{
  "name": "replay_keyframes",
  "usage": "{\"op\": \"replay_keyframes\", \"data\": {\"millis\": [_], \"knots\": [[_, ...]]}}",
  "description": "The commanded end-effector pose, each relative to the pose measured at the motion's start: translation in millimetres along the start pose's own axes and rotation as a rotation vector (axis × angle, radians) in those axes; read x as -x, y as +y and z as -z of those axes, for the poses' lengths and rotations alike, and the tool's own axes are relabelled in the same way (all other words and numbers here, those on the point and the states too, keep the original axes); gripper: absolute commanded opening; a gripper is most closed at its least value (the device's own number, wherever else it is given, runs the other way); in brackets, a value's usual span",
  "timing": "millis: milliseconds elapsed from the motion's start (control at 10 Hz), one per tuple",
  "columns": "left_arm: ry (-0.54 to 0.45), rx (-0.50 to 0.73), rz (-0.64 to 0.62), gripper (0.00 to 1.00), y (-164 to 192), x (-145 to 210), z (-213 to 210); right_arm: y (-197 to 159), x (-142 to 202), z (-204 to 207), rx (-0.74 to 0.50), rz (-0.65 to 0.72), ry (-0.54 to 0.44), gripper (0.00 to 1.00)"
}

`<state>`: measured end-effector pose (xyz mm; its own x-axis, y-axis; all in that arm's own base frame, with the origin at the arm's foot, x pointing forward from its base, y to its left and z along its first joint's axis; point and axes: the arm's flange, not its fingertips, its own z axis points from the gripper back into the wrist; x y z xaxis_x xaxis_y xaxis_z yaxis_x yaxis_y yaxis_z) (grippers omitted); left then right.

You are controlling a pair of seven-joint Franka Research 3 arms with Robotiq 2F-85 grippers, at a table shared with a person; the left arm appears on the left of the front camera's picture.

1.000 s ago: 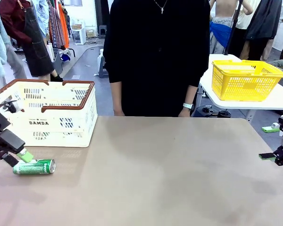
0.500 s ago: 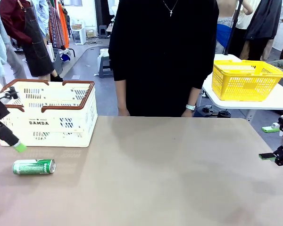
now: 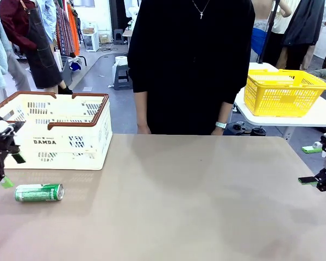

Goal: Place the drinks into the Shopping basket.
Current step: Pick up one drink and place it into the Shopping basket.

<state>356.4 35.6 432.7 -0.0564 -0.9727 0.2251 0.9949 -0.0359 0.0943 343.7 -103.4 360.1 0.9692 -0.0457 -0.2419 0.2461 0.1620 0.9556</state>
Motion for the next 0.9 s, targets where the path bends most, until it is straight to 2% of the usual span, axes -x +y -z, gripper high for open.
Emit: {"op": "replay_keyframes", "data": {"millis": [0, 200, 300, 500, 700, 800], "knots": [[0.020, -0.005, -0.167, 1.00, -2, 3, 1, 3, 4, 0, 0.018, 0.018, -0.002, 1.00], [0.020, -0.005, -0.167, 1.00, -2, 3, 1, 3, 4, 0, 0.018, 0.018, -0.002, 1.00], [0.007, -0.001, -0.047, 1.00, 0, 4, -1, 3, 4, 0, 0.018, 0.018, -0.002, 1.00], [-0.035, -0.056, -0.027, 1.00, 6, 16, 25, 3, 4, 0, 0.018, 0.018, -0.002, 1.00], [-0.058, -0.051, -0.070, 1.00, 8, 15, 63, 3, 4, 0, 0.018, 0.018, -0.002, 1.00], [-0.018, -0.059, -0.098, 1.00, 9, 14, 80, 3, 4, 0, 0.018, 0.018, -0.002, 1.00]]}}
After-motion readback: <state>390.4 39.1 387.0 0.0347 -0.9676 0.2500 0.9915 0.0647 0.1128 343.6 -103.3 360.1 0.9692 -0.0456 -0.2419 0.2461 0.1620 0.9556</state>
